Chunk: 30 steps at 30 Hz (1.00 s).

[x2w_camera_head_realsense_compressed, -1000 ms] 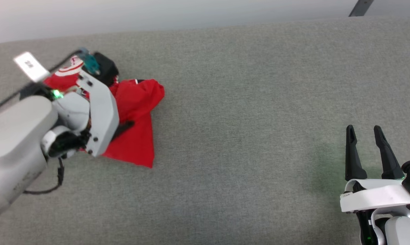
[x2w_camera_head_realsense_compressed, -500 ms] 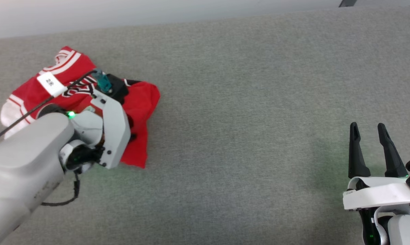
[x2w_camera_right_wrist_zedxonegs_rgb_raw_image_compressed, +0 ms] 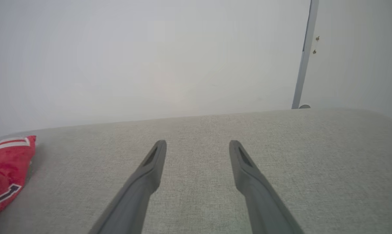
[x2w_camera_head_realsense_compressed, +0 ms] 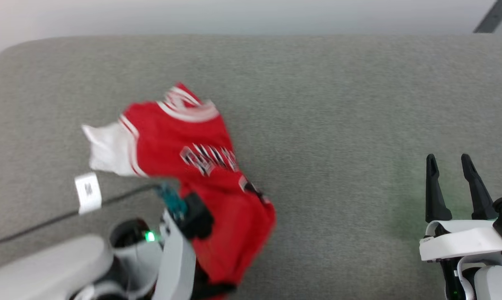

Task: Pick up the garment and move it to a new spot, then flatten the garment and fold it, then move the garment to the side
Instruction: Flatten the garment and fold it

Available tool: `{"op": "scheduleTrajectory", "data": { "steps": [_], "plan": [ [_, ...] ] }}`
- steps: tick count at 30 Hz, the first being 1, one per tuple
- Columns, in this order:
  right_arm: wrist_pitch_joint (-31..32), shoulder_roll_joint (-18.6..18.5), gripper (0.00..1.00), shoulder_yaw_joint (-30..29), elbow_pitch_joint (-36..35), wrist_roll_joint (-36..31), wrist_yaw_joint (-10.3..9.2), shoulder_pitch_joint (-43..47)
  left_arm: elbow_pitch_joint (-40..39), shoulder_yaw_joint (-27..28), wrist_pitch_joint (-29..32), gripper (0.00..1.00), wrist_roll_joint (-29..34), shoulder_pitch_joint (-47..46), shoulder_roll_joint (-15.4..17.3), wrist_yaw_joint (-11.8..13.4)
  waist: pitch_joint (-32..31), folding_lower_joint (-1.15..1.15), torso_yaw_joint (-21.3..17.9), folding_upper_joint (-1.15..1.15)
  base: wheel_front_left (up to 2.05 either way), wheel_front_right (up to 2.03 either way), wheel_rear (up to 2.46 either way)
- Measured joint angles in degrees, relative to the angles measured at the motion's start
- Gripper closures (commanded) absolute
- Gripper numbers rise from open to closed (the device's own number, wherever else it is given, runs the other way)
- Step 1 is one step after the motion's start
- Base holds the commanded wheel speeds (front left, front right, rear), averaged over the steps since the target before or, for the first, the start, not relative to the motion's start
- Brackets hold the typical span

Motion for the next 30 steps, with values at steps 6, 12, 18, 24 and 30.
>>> {"op": "scheduleTrajectory", "data": {
  "steps": [6,12,18,24,30],
  "plan": [
    [0.01,-0.59,0.0,0.03,0.04,-0.22,0.0,-0.17,-9.77,-0.23,-1.65,0.87,0.84,3.42,3.15,2.09,-0.25,0.0,2.8,0.0,0.0,0.0,0.0],
    [0.01,-0.6,0.0,0.35,0.14,-0.23,0.0,-0.19,-8.61,2.21,-6.5,0.0,1.96,4.2,5.05,3.42,-0.01,0.0,3.79,0.0,0.0,0.0,0.0],
    [0.0,-0.59,0.0,0.57,0.33,-0.1,0.0,-0.27,-6.86,8.87,-10.5,0.0,-1.97,1.58,11.03,4.99,0.14,0.0,3.14,0.0,0.0,0.0,0.0],
    [0.01,-0.46,0.0,0.77,0.44,0.13,0.0,-0.31,3.11,12.22,-11.98,0.0,-2.43,-1.64,11.6,7.55,0.34,0.0,2.07,0.0,0.0,0.0,0.0],
    [0.01,-0.38,0.0,1.07,0.36,0.12,0.0,-0.9,21.32,11.72,-10.82,0.0,-1.87,-3.76,4.98,9.07,0.92,0.0,0.57,0.0,0.0,0.0,0.0]
  ]
}}
